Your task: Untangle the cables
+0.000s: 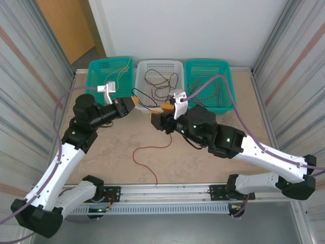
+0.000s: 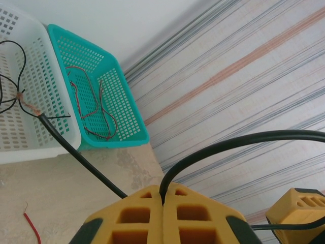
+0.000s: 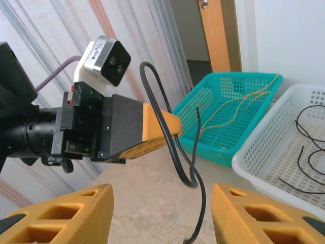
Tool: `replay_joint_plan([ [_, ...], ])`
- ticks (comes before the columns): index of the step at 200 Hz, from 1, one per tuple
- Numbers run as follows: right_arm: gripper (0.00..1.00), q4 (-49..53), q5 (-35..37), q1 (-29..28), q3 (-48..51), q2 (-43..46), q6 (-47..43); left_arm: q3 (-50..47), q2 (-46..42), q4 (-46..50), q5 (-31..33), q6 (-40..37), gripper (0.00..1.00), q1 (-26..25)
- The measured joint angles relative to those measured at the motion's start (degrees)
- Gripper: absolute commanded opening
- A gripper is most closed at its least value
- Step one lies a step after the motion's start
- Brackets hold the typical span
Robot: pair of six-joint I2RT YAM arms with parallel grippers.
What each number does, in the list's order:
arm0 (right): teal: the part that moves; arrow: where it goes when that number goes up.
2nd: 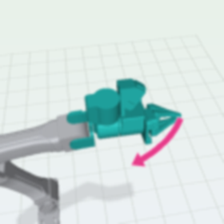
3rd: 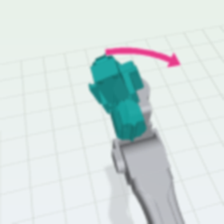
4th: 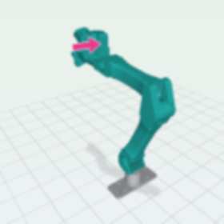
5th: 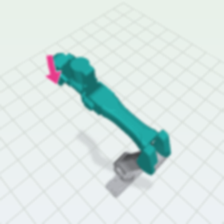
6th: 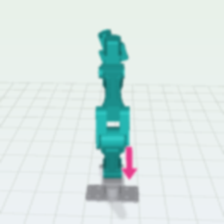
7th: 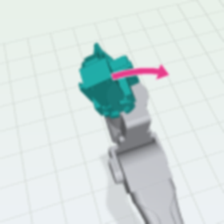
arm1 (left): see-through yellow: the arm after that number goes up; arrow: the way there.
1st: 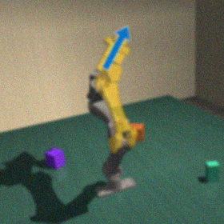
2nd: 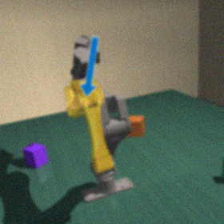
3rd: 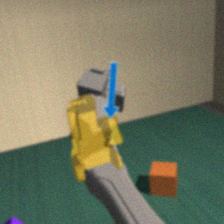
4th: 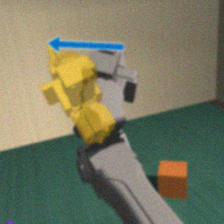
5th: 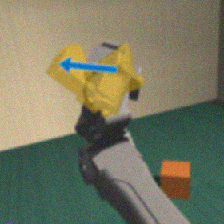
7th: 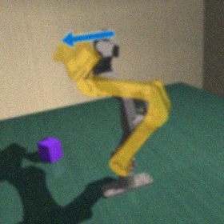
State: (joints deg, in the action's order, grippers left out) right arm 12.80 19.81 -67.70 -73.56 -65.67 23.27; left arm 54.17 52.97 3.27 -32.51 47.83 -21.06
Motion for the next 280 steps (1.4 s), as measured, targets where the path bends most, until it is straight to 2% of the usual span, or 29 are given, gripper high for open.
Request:
replay_joint_plan([
  [47,0.31,0.3,0.6,2.1,-2.1,-4.2,-1.0,-0.2,-0.1,1.4,-1.0,-0.5,0.00,0.0],
  [67,0.26,1.6,1.0,3.8,-2.7,-5.6,-0.2,-0.2,-0.1,2.1,-1.0,-1.2,0.00,0.0],
  [110,0.00,7.1,1.4,7.0,-4.8,-8.0,2.2,0.6,-0.1,5.4,-1.0,-3.8,0.00,0.0],
  [175,0.00,15.3,2.6,9.1,-4.9,-8.6,4.8,6.6,-0.1,14.8,0.2,-13.3,0.00,0.0],
  [240,0.00,21.9,0.3,10.0,-2.7,-9.9,6.7,10.9,-0.4,24.6,8.4,-25.6,0.00,-2.5],
  [280,0.00,24.3,-3.0,9.5,-2.5,-12.4,6.6,11.5,-0.6,26.6,13.1,-28.7,0.00,-3.8],
])
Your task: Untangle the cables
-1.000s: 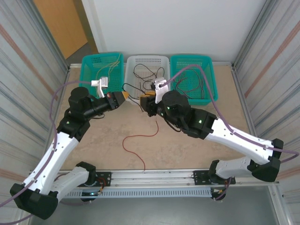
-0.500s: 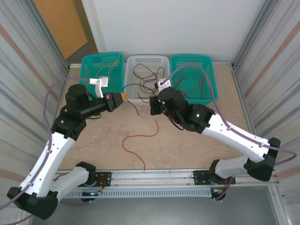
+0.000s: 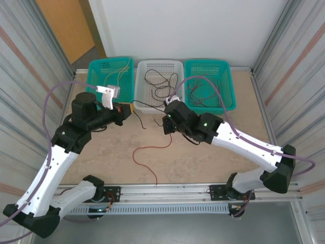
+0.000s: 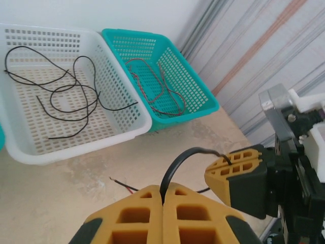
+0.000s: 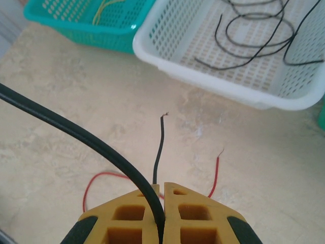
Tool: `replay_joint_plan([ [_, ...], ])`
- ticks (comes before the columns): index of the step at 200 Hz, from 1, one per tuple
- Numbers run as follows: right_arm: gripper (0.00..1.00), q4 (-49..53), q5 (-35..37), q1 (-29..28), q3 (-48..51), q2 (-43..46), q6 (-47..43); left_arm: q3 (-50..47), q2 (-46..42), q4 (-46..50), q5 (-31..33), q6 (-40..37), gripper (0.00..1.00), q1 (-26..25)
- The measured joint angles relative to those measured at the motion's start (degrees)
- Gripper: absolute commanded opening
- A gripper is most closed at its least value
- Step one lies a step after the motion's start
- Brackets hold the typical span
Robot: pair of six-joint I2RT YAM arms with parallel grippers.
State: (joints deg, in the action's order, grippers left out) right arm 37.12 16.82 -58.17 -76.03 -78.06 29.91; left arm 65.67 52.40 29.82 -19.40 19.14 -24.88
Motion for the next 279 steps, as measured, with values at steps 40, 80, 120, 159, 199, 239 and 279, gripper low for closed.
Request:
replay_joint_plan([
  [40,0.00,0.5,-3.3,-1.1,0.2,-3.9,-0.1,-0.2,-0.2,0.0,0.4,0.5,0.03,0.0],
  [80,0.00,2.1,-4.4,-0.3,-1.3,-4.7,-0.2,-0.9,0.0,-0.1,1.5,2.2,0.57,0.0],
  [120,0.00,1.9,-6.4,4.6,-9.3,-4.7,-0.4,-2.8,-1.7,0.2,5.7,3.8,0.74,0.4],
  [159,0.00,1.2,-6.3,9.8,-17.7,-6.9,-0.4,-6.6,-4.3,1.6,7.6,5.4,0.74,2.5],
  [199,0.00,0.2,-6.6,14.9,-24.7,-13.9,-0.3,-11.8,-5.8,2.6,6.5,7.7,0.64,2.6],
  [239,0.32,1.4,-9.6,20.3,-34.7,-25.5,-0.2,-15.4,-6.1,4.8,4.1,9.5,0.62,2.6],
  [279,0.38,8.0,-12.4,22.8,-46.1,-37.7,-0.4,-17.5,-7.9,5.6,3.3,10.3,0.63,2.6],
])
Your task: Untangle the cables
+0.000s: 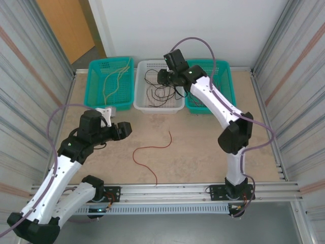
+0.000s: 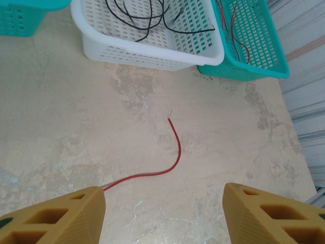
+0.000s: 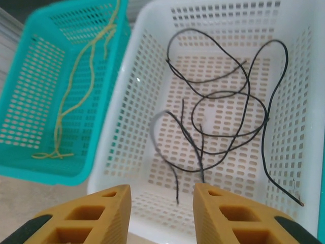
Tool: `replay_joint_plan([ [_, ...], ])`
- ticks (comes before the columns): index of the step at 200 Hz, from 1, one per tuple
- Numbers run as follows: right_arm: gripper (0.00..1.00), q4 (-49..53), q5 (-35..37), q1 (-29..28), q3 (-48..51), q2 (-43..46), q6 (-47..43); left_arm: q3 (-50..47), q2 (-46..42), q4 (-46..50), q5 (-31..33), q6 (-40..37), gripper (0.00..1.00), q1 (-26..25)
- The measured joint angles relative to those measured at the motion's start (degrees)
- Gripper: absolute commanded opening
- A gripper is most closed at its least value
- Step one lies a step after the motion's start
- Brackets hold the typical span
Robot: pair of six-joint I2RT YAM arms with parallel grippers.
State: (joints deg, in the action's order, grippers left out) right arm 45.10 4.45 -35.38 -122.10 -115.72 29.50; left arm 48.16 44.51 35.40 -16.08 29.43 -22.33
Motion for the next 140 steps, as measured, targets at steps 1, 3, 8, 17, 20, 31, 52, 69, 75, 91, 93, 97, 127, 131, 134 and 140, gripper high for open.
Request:
replay_joint_plan([
  [1,0.38,0.1,0.0,0.0,-0.1,-0.1,0.0,0.0,0.0,0.0,0.0,0.0,0.63,0.0],
  [3,0.38,0.3,0.0,0.0,-0.2,-0.4,0.0,-0.1,0.0,0.0,0.0,0.0,0.63,0.0],
  [8,0.38,1.0,-0.1,0.0,-0.2,-0.9,0.0,-0.3,0.0,0.0,-0.2,0.0,0.63,0.0],
  [17,0.38,2.6,-0.2,0.0,-0.1,-1.3,0.0,-0.6,0.4,0.0,-0.5,0.1,0.63,0.0],
  [20,0.38,3.0,-0.3,0.0,0.1,-1.3,0.0,-0.7,0.5,0.0,-0.5,0.2,0.62,0.0],
  [31,0.38,3.2,-0.3,-0.1,1.4,-0.7,0.0,-1.0,1.3,0.3,-0.6,0.2,0.62,-0.1],
  [52,0.39,2.1,-0.1,-0.7,8.1,3.4,0.1,-1.0,3.6,0.4,-0.1,-0.1,0.62,-1.6],
  [69,0.40,0.6,0.4,-1.9,16.5,9.5,0.3,-0.9,6.6,0.4,1.4,-1.1,0.60,-4.9],
  [75,0.41,0.0,0.5,-2.6,19.6,12.1,0.5,-0.7,8.1,0.4,2.3,-1.6,0.60,-6.4],
  [91,0.42,-1.8,1.2,-4.3,27.4,19.8,1.8,0.6,13.6,0.7,5.5,-3.7,0.60,-11.8],
  [93,0.42,-2.1,1.2,-4.6,28.4,20.9,1.9,0.9,14.3,0.9,6.0,-4.0,0.60,-12.6],
  [97,0.43,-2.7,1.4,-5.0,30.4,23.1,2.4,1.5,16.0,0.9,7.0,-4.6,0.60,-14.2],
  [127,0.44,-6.5,2.0,-6.1,42.9,38.3,6.1,8.3,31.5,4.1,14.7,-9.3,0.55,-22.8],
  [131,0.44,-6.7,2.2,-6.1,44.3,39.9,6.7,9.3,34.2,4.5,15.7,-9.9,0.55,-23.5],
  [134,0.45,-7.0,2.2,-6.1,45.3,41.1,7.0,10.1,35.6,4.8,16.4,-10.4,0.55,-23.8],
  [140,0.45,-7.4,2.5,-6.1,47.5,43.5,7.9,11.3,38.9,5.1,17.8,-11.4,0.55,-24.6],
])
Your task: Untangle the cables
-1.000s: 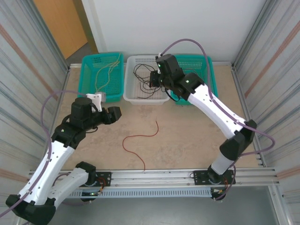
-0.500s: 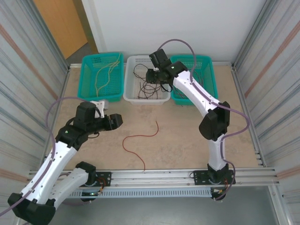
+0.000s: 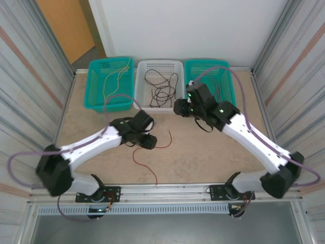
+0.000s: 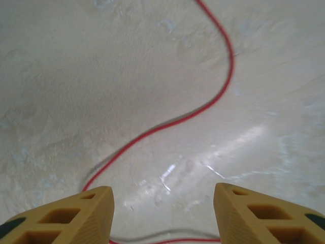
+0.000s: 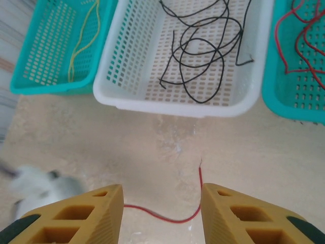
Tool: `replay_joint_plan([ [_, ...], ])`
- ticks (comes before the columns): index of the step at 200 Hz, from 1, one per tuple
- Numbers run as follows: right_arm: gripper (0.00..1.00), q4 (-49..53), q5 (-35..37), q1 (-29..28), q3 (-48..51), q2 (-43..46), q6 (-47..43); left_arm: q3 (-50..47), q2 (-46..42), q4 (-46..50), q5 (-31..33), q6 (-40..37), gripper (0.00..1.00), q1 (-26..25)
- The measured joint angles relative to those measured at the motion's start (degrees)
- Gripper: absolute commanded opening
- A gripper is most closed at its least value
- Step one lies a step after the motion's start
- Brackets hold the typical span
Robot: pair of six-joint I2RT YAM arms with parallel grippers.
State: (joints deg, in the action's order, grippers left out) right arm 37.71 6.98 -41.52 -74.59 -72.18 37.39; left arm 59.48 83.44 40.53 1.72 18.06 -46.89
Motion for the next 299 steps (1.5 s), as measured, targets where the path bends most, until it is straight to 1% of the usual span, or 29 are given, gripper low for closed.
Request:
replay_joint_plan([
  [16,0.45,0.0,0.7,0.0,4.8,4.7,2.0,1.4,6.5,0.2,2.2,-2.5,0.57,-1.2],
  [41,0.46,0.7,1.1,0.0,9.1,8.0,4.1,1.6,11.7,0.4,3.0,-5.5,0.56,-1.7],
  [100,0.46,1.5,1.9,0.0,11.9,10.4,6.1,4.6,15.5,-0.5,2.8,-8.5,0.52,-2.0],
  [150,0.46,1.4,2.0,0.0,11.9,10.5,6.2,6.1,20.7,-1.8,1.7,-10.0,0.51,-5.3],
  [229,0.44,1.6,2.0,0.0,11.9,10.5,6.3,8.3,22.7,-3.2,3.1,-10.4,0.46,-5.0],
  [266,0.44,1.8,2.0,0.0,11.9,10.5,7.2,8.4,22.4,-3.5,3.6,-10.4,0.52,-4.8],
  [299,0.44,1.8,2.0,0.0,11.9,10.5,7.2,8.2,19.8,-3.5,3.5,-9.4,0.51,-3.1],
])
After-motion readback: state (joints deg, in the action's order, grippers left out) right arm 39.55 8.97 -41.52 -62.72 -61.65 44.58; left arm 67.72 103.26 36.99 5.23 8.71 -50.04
